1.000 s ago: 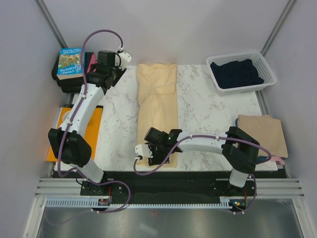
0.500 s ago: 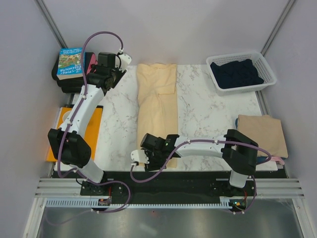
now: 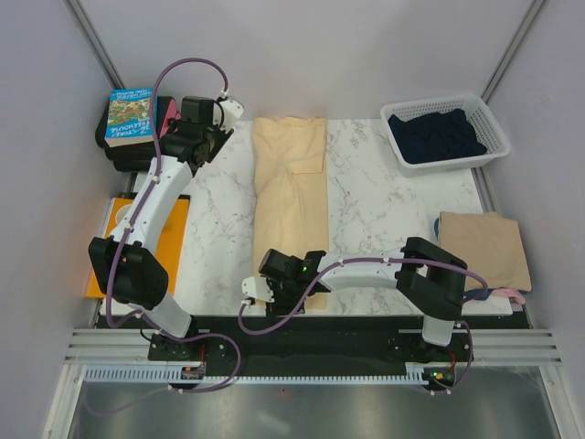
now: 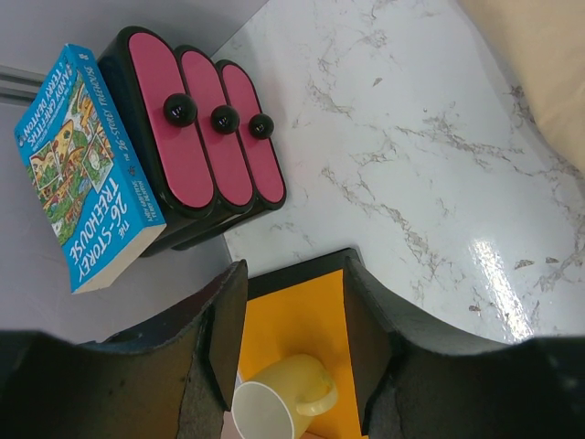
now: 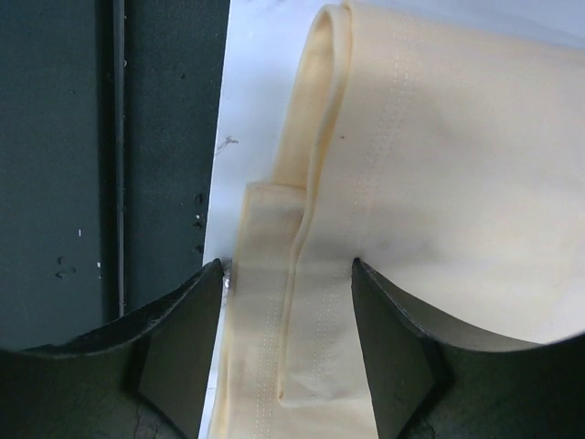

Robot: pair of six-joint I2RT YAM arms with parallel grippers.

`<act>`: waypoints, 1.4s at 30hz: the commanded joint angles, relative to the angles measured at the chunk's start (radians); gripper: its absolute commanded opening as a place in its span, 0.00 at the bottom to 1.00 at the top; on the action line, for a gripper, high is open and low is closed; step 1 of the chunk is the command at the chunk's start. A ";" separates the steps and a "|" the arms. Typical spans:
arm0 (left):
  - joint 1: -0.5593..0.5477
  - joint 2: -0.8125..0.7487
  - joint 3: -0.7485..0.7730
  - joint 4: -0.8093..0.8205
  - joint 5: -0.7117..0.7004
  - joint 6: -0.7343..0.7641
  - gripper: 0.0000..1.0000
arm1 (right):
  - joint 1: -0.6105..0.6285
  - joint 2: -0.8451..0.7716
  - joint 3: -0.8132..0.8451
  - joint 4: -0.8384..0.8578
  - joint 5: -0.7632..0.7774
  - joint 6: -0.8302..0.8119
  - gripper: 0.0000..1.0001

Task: Fold and stack the t-shirts
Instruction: Grab the bottom of the folded rectangular tshirt with right arm

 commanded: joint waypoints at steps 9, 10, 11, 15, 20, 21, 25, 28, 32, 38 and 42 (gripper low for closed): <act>-0.006 -0.022 0.038 0.010 0.001 0.012 0.52 | 0.004 0.069 -0.045 0.096 0.046 0.033 0.35; -0.006 -0.024 0.038 0.010 0.002 0.014 0.52 | 0.002 0.073 -0.048 0.095 0.048 0.030 0.27; -0.006 -0.022 0.039 0.010 0.002 0.014 0.52 | 0.002 0.077 -0.051 0.096 0.046 0.028 0.11; -0.006 -0.021 0.043 0.014 0.002 0.020 0.52 | 0.002 0.072 -0.060 0.081 0.032 0.013 0.00; -0.006 -0.021 0.036 0.014 0.005 0.035 0.52 | 0.002 0.031 -0.026 -0.014 -0.044 -0.044 0.00; -0.006 -0.021 0.033 0.014 0.007 0.040 0.52 | 0.001 0.017 -0.008 -0.072 -0.076 -0.086 0.00; -0.006 -0.025 0.015 0.020 0.013 0.070 0.51 | -0.012 -0.103 0.035 -0.178 -0.109 -0.153 0.00; -0.006 -0.028 0.015 0.022 0.019 0.086 0.50 | -0.022 -0.150 0.084 -0.262 -0.089 -0.211 0.00; -0.004 -0.041 0.018 0.019 0.025 0.087 0.49 | -0.021 -0.187 0.153 -0.330 -0.019 -0.272 0.00; -0.006 -0.068 0.004 0.019 0.034 0.086 0.48 | -0.038 -0.172 0.253 -0.344 0.127 -0.424 0.00; -0.006 -0.103 -0.026 0.016 0.037 0.090 0.48 | -0.108 -0.125 0.314 -0.327 0.189 -0.519 0.00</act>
